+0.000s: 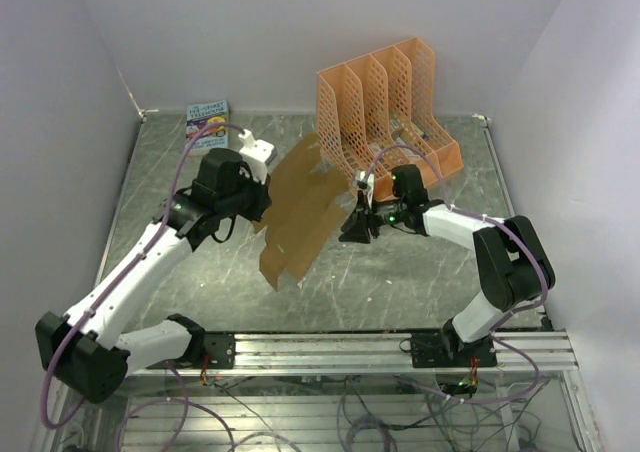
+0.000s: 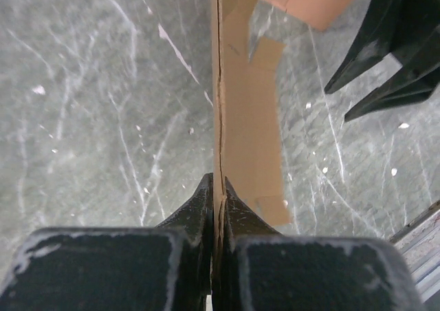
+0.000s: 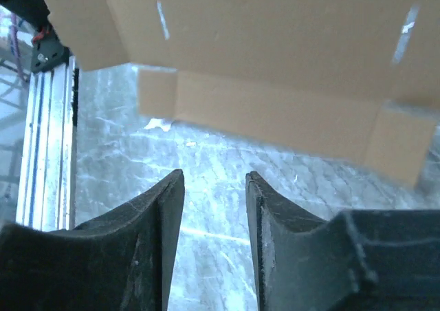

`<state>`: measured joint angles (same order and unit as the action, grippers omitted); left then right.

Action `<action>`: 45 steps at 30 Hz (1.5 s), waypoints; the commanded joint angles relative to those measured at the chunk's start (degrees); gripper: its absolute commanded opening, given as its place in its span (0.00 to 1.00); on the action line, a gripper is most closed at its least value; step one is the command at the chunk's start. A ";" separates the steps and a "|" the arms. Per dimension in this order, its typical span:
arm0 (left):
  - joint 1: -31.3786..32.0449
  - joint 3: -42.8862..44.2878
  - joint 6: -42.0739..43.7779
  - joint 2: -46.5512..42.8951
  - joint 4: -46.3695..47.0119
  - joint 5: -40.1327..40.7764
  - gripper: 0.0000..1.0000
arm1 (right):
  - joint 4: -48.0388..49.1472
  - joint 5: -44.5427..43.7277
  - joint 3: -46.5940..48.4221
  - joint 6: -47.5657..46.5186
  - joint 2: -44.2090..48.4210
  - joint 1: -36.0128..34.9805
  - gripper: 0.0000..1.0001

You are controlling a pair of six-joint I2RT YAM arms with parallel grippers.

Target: Fold the paper box

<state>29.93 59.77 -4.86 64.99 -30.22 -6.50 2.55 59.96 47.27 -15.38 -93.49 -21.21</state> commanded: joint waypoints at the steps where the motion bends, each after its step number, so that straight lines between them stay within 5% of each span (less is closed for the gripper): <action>1: -1.70 4.93 2.77 -4.08 -2.91 -3.17 0.07 | 1.41 2.12 3.07 7.18 0.91 0.35 0.49; 6: -2.24 4.36 0.79 -6.61 -0.68 -5.24 0.07 | 9.31 0.42 1.00 15.93 3.36 1.70 0.67; 14: -2.60 4.00 3.10 -5.86 -1.47 -3.60 0.07 | 18.51 -1.87 -2.60 25.67 0.21 3.93 0.72; 16: -2.60 5.26 4.12 -5.11 -2.65 -2.09 0.07 | 20.64 -2.54 -2.88 28.28 -1.81 2.47 0.69; 22: -2.60 4.69 5.16 -2.99 -3.97 -0.51 0.07 | 23.96 -5.13 0.27 31.20 -7.38 -2.53 0.25; 25: -2.87 1.46 6.75 -2.77 -3.32 2.01 0.07 | 24.41 -9.05 3.26 32.44 -11.39 -4.98 0.15; 34: -4.50 -3.56 1.69 -1.80 2.23 -5.20 0.07 | 19.87 -21.95 13.38 34.74 -20.43 -10.57 0.08; 45: -5.06 -8.49 -4.65 2.56 9.03 -9.93 0.07 | 16.26 -26.97 12.30 33.55 -21.91 -12.67 0.07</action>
<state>25.26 52.62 -6.48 66.50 -26.00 -13.06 19.99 35.48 60.90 18.98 -114.50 -33.56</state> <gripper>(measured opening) 0.073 0.072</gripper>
